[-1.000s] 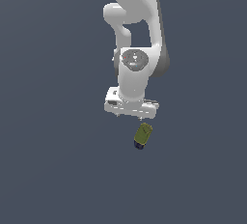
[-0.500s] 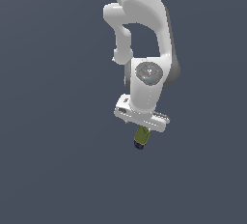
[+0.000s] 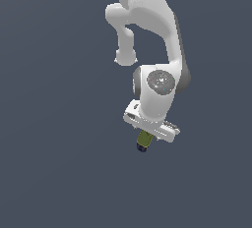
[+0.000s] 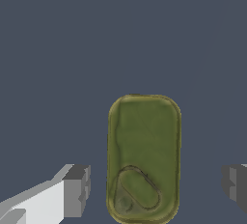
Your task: Pick up the object and move it to a goal position.
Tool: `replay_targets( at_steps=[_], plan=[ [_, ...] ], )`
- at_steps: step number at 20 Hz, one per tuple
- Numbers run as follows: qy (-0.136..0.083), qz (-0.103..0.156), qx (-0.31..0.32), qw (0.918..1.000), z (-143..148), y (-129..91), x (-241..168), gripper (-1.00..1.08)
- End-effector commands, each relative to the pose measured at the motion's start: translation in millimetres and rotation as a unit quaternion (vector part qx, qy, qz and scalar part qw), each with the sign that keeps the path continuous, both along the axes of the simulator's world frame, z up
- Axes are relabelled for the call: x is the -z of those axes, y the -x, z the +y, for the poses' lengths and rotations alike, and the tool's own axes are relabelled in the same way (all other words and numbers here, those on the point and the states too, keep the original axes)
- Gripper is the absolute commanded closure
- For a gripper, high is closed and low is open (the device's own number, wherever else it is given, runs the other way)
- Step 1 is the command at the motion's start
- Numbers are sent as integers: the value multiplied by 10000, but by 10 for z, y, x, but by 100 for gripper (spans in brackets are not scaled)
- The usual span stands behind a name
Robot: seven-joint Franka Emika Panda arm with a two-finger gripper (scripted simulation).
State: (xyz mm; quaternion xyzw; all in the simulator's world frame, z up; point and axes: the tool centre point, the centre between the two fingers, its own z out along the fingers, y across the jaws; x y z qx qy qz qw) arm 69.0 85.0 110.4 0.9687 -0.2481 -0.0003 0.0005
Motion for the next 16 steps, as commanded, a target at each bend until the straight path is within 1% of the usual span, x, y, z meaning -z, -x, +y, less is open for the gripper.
replay_targets(
  at_steps=[1,8,16],
  plan=[
    [-3,-4,78,10000,25,-20,12,-92],
    [-4,-2,82,10000,35,-19,56,-92],
    [-4,-4,101,9999,34,-10,446,-92]
  ],
)
